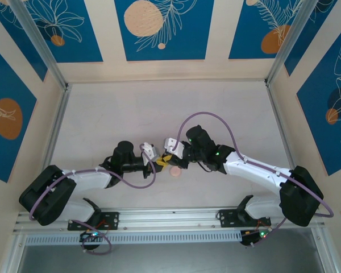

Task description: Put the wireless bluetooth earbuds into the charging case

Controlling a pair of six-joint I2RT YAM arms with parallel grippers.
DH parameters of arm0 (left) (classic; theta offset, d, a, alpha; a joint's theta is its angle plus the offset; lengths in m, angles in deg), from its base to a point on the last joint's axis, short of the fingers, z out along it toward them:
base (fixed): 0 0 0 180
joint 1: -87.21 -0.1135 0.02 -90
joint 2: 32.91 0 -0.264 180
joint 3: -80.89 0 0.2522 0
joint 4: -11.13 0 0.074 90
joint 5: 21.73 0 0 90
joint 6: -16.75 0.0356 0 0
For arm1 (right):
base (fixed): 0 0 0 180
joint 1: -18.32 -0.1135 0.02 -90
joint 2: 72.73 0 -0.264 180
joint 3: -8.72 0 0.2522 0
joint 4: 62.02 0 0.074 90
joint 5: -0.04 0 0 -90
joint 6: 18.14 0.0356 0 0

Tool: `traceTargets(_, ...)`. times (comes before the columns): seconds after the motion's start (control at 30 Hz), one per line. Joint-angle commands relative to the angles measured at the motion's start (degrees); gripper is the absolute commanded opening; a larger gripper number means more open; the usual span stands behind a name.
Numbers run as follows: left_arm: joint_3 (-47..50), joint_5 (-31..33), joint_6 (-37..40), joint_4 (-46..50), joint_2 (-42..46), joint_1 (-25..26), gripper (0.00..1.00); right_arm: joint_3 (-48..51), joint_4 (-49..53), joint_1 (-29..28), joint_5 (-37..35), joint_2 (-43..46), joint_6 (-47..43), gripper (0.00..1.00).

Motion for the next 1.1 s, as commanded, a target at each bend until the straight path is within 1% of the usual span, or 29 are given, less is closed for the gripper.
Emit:
traceTargets(0.0,-2.0,-1.6,-1.4,-5.2,1.4,0.4,0.10,1.0,-0.4,-0.6,3.2,1.2,1.2,0.17)
traceTargets(0.33,-1.8,-1.9,-2.6,-7.2,1.1,0.4,0.10,1.5,0.3,-0.5,1.9,0.9,0.9,0.18)
traceTargets(0.47,-1.9,-1.9,-2.5,-7.1,1.0,0.4,0.10,1.4,0.1,-0.4,2.3,1.1,1.5,0.30)
traceTargets(0.73,-1.6,-1.6,-1.6,-5.5,1.3,0.5,0.10,1.4,-0.4,0.2,3.0,3.1,3.1,0.40)
traceTargets(0.8,-1.4,-1.3,-1.1,-5.0,1.5,0.4,0.10,1.4,-0.4,0.7,4.2,4.2,3.9,0.42)
traceTargets(0.9,-0.9,-0.7,0.6,-3.9,2.0,0.4,0.10,1.3,-0.3,2.5,8.0,6.1,6.6,0.44)
traceTargets(1.07,0.6,0.7,3.5,-3.2,2.5,0.5,0.10,0.1,2.0,7.5,16.9,8.3,11.9,0.45)
